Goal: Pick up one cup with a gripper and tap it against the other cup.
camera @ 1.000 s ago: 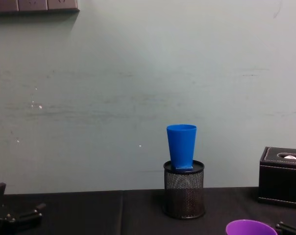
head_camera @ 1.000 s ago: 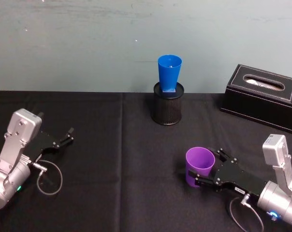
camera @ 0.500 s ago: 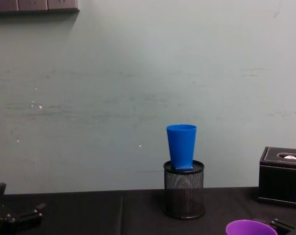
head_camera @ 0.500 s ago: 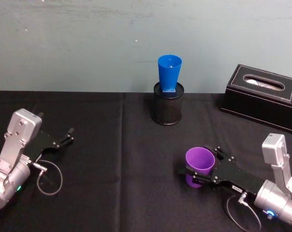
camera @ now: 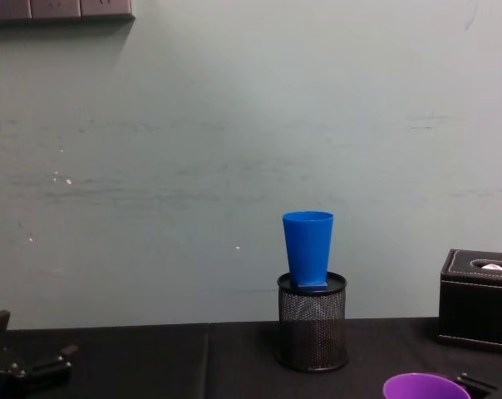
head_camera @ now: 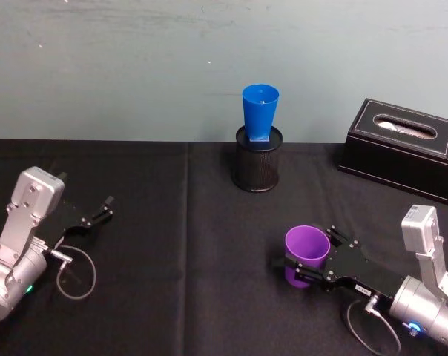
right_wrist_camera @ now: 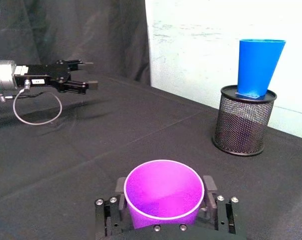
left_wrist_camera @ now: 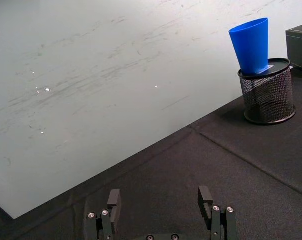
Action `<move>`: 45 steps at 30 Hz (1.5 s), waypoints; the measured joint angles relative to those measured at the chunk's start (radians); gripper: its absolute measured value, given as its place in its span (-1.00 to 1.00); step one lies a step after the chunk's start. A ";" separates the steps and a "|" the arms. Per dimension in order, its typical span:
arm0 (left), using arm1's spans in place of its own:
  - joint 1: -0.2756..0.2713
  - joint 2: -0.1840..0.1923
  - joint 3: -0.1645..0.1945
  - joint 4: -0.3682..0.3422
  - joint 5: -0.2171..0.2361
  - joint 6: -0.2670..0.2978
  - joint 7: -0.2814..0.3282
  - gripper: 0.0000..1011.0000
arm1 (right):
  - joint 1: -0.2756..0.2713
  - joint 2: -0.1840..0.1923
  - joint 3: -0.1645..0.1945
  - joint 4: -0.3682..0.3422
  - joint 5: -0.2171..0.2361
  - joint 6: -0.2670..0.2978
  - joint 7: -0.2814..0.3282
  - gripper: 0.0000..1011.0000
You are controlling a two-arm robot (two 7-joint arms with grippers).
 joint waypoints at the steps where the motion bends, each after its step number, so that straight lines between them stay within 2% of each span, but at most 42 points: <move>1: 0.000 0.000 0.000 0.000 0.000 0.000 0.000 1.00 | 0.000 0.000 0.000 0.000 0.000 0.000 0.000 0.83; 8: 0.000 0.000 0.000 0.000 0.000 0.000 0.000 1.00 | -0.001 0.001 0.000 -0.002 0.001 0.000 -0.003 0.56; 16: 0.000 0.000 0.000 0.000 0.000 0.000 0.000 1.00 | -0.002 0.002 0.000 -0.004 0.000 0.001 -0.005 0.48; 22: 0.000 0.000 0.000 0.000 0.000 0.000 0.000 1.00 | -0.004 0.018 0.006 -0.075 -0.019 0.056 -0.042 0.44; 27: 0.000 0.000 0.000 0.000 0.000 0.000 0.000 1.00 | 0.009 0.030 0.010 -0.135 -0.030 0.125 -0.073 0.43; 31: 0.000 0.000 0.000 0.000 0.000 0.000 0.000 1.00 | 0.038 0.038 0.013 -0.175 -0.039 0.177 -0.094 0.43; 36: 0.000 0.000 0.000 0.000 0.000 0.000 0.000 1.00 | 0.078 0.032 0.013 -0.183 -0.047 0.209 -0.109 0.43; 45: 0.000 0.000 0.000 0.000 0.000 0.000 0.000 1.00 | 0.178 -0.004 -0.007 -0.136 -0.064 0.242 -0.116 0.43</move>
